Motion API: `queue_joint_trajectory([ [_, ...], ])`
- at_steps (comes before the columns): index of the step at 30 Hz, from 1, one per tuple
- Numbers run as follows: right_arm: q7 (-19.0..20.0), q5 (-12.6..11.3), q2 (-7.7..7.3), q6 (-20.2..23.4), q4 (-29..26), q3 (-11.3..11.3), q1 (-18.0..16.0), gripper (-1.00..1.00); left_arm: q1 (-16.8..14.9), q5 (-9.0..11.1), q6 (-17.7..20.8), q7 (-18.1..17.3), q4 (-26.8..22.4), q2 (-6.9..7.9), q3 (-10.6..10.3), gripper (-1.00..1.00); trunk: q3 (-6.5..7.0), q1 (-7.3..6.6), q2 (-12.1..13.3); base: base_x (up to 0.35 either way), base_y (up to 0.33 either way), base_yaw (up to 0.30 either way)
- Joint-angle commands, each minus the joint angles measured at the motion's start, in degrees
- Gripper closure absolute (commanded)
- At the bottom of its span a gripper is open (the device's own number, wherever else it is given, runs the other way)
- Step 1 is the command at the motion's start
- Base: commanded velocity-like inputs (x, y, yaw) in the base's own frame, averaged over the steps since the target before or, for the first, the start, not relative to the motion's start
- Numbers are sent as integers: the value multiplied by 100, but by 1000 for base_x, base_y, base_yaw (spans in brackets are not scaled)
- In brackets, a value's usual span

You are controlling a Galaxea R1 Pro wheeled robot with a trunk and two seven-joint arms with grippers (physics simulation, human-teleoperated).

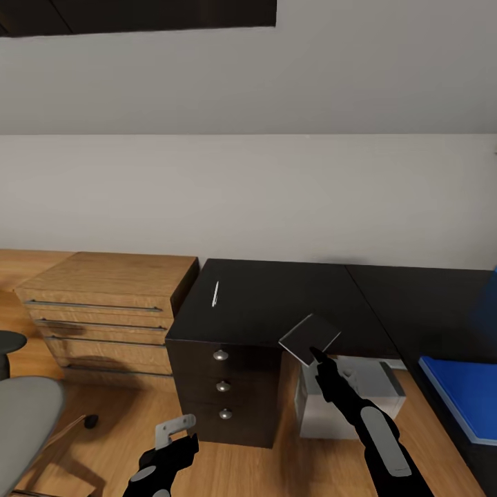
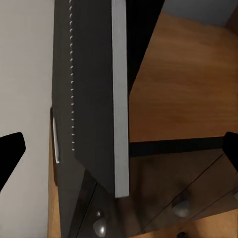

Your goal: In the bedroom, organize the workspace by keeping the computer under the desk, ensuring the monitor is on the desk, placing the keyboard on the desk next to the monitor, placing the mouse on the desk next to the keyboard, moving the folder from the swivel chair onto the desk next to the mouse, stacking the notebook on top of the folder with the pen on top of the notebook, and positioning the swivel chair next to the desk.

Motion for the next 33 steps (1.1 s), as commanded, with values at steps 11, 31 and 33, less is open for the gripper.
queue_joint_trajectory([
  [11,-5,-30,7,39,5,-22,-4,-100,-7,23,17,41,38,-3,-15,-100,-6,0,-3,33,25,0],
  [31,-5,-30,7,92,8,1,-4,-100,-7,23,-9,36,42,6,-15,-100,-6,0,-3,17,0,0],
  [33,-5,-30,7,153,8,3,-4,-100,-7,18,-9,31,42,3,-17,-100,-6,0,-3,0,0,0],
])
